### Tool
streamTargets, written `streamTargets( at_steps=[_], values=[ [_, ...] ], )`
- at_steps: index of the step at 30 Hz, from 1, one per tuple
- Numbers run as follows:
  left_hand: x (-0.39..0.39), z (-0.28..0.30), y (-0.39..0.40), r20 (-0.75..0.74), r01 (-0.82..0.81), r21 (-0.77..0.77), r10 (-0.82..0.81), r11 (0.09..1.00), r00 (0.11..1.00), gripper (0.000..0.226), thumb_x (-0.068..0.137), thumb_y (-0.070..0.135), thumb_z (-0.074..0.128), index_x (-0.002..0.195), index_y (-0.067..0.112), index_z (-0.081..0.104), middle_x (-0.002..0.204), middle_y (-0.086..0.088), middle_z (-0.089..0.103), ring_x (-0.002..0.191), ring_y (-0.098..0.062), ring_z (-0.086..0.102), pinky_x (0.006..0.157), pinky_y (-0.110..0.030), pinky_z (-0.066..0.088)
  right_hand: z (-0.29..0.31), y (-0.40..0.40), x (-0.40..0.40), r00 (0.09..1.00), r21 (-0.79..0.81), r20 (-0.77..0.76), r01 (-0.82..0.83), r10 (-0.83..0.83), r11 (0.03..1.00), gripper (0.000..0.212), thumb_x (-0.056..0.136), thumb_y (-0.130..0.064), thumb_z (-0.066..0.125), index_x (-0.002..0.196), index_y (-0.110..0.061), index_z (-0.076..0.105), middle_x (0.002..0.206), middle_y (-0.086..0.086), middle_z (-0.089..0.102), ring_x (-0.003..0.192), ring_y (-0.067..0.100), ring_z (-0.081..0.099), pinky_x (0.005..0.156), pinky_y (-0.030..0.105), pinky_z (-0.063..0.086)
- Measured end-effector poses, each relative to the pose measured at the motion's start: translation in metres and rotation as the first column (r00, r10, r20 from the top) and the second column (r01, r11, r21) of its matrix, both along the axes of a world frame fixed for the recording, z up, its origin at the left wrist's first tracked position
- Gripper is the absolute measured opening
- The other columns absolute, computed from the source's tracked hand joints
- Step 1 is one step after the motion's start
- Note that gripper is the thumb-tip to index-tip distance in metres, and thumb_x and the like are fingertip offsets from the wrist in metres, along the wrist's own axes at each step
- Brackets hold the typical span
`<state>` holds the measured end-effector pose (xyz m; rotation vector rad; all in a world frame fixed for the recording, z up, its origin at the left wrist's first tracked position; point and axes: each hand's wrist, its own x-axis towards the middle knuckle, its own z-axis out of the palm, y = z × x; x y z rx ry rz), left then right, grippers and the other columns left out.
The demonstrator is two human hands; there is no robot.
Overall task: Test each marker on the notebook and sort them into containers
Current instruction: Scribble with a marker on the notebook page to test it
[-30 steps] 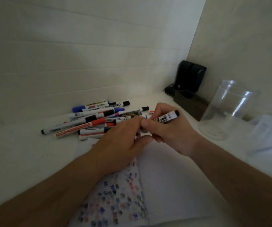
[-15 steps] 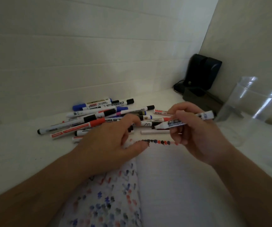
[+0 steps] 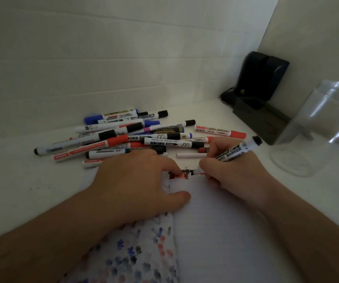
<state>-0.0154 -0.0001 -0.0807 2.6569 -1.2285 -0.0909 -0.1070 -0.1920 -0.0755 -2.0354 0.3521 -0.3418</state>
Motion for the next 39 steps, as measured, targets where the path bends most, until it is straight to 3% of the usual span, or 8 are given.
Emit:
streamTargets(
  at_steps=[5,13,19,26,31,35,39],
  values=[
    [0.0004,-0.0018,0.0000,0.002,-0.013,-0.007,0.013,1.000,1.000,0.072,0.060,0.099,0.035,0.124,0.066,0.048,0.105,0.024,0.054,0.096,-0.002,0.054,0.082,-0.034,0.054,-0.0026,-0.0002,0.0015,1.000,-0.005,-0.003,0.010,-0.010,1.000,0.025,0.083,-0.002,0.073,0.064,-0.013,0.059,0.061,0.014,0.068,0.051,0.022,0.062,0.047,0.026,0.048],
    [-0.0010,-0.0001,-0.0005,0.006,-0.028,0.001,0.028,1.000,1.000,0.071,0.062,0.097,0.037,0.125,0.065,0.048,0.114,0.024,0.058,0.101,-0.003,0.056,0.087,-0.037,0.054,-0.0046,0.0021,0.0028,0.999,-0.063,0.002,0.033,-0.033,0.997,0.019,0.081,-0.002,0.070,0.070,0.000,0.055,0.056,0.015,0.064,0.044,0.016,0.058,0.044,0.025,0.047],
    [-0.0031,0.0008,-0.0009,0.001,-0.032,-0.001,0.032,0.999,0.999,0.071,0.062,0.097,0.036,0.125,0.065,0.048,0.108,0.024,0.057,0.097,-0.002,0.055,0.085,-0.036,0.054,-0.0033,0.0008,-0.0004,1.000,-0.024,-0.004,-0.013,0.012,1.000,0.028,0.084,-0.001,0.071,0.063,-0.014,0.058,0.059,0.011,0.067,0.050,0.020,0.062,0.048,0.023,0.048],
    [-0.0043,0.0032,-0.0009,-0.008,-0.032,0.026,0.032,0.999,0.999,0.070,0.063,0.096,0.037,0.125,0.065,0.048,0.108,0.025,0.056,0.095,-0.003,0.054,0.083,-0.035,0.054,-0.0041,0.0035,0.0010,0.999,-0.101,0.017,0.030,-0.029,0.994,0.021,0.080,-0.001,0.069,0.069,0.001,0.052,0.060,0.022,0.060,0.045,0.018,0.057,0.044,0.025,0.046],
    [-0.0057,0.0050,-0.0007,-0.009,-0.031,0.030,0.031,0.999,0.999,0.072,0.064,0.096,0.037,0.127,0.063,0.048,0.113,0.025,0.057,0.101,-0.003,0.056,0.087,-0.037,0.054,-0.0035,0.0019,-0.0001,1.000,0.005,0.019,0.017,-0.017,1.000,0.021,0.085,0.002,0.070,0.069,-0.004,0.057,0.059,0.010,0.066,0.049,0.018,0.061,0.046,0.025,0.049],
    [-0.0060,0.0057,-0.0003,-0.019,-0.030,0.033,0.030,0.999,0.999,0.072,0.065,0.096,0.036,0.127,0.063,0.048,0.109,0.025,0.055,0.097,-0.003,0.054,0.086,-0.037,0.055,-0.0042,0.0038,-0.0008,1.000,-0.084,0.012,0.005,-0.004,0.996,0.020,0.084,-0.001,0.070,0.070,-0.003,0.057,0.056,0.011,0.066,0.047,0.016,0.060,0.048,0.027,0.051],
    [-0.0074,0.0078,-0.0008,-0.017,-0.026,0.051,0.027,0.998,0.999,0.073,0.064,0.096,0.035,0.128,0.063,0.048,0.103,0.026,0.049,0.094,-0.002,0.052,0.084,-0.036,0.055,-0.0035,0.0028,-0.0012,1.000,-0.045,0.004,-0.002,0.002,0.999,0.024,0.083,0.000,0.070,0.065,-0.008,0.055,0.054,0.008,0.063,0.046,0.017,0.058,0.048,0.026,0.048]
  ],
)
